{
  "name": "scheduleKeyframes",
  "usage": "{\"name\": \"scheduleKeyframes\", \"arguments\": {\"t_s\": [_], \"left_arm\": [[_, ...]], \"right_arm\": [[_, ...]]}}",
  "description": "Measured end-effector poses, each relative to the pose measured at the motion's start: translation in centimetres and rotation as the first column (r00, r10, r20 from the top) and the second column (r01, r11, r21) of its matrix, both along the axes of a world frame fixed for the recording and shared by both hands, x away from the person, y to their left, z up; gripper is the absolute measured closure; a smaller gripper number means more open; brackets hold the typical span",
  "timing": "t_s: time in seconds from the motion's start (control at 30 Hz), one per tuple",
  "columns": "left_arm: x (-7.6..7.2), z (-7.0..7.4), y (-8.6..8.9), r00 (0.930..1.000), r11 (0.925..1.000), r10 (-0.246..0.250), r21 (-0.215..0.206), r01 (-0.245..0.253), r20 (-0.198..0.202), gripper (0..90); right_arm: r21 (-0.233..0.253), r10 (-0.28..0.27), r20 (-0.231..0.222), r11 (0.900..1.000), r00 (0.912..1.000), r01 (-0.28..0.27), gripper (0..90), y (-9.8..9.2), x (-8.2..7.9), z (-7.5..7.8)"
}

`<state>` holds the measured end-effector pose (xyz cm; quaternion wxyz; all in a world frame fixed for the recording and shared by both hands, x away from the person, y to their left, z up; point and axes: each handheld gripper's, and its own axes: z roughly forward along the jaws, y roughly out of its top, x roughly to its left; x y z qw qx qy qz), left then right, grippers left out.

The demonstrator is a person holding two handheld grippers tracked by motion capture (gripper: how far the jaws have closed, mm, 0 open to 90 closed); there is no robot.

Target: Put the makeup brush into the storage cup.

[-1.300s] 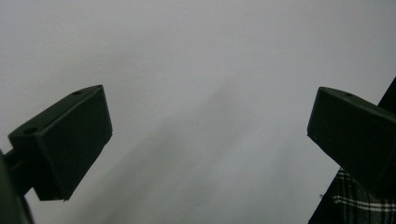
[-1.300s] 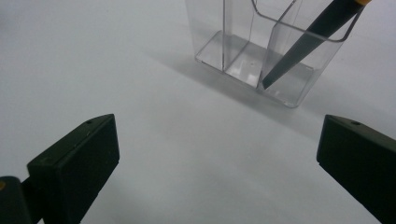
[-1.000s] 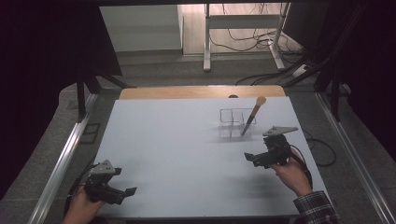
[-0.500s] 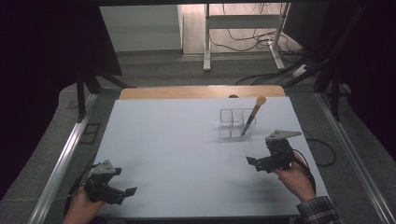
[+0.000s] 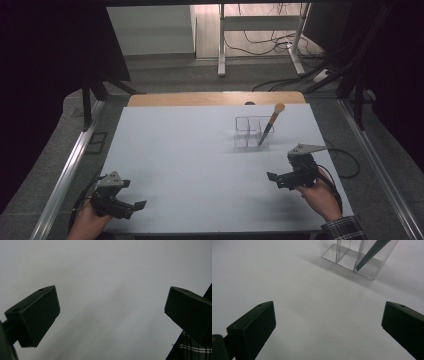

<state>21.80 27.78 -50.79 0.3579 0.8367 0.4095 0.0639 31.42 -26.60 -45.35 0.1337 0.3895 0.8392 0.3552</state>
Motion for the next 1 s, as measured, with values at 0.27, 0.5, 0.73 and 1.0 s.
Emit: {"name": "scheduleKeyframes", "arguments": {"t_s": [0.27, 0.5, 0.73, 1.0], "left_arm": [[0.0, 0.0, 0.0, 1.0, 1.0, 0.003, 0.0, -0.003, 0.004, 0.4], [0.0, 0.0, 0.0, 1.0, 1.0, 0.004, 0.001, -0.004, 0.006, 0.4], [0.0, 0.1, 0.0, 1.0, 1.0, 0.004, 0.002, -0.004, 0.007, 0.4], [0.0, 0.1, 0.0, 1.0, 1.0, 0.003, 0.005, -0.003, 0.007, 0.4]], "right_arm": [[-0.014, -0.006, -0.001, 1.0, 1.0, 0.006, 0.0, -0.4, -0.3, -0.4], [-0.025, -0.012, -0.007, 1.0, 0.9999, 0.011, 0.0, -0.7, -0.6, -0.7], [-0.035, -0.019, -0.014, 0.999, 0.9997, 0.019, 0.0, -1.0, -1.0, -1.0], [-0.04, -0.025, -0.02, 0.999, 0.9995, 0.024, 0.0, -1.4, -1.4, -1.2]]}}
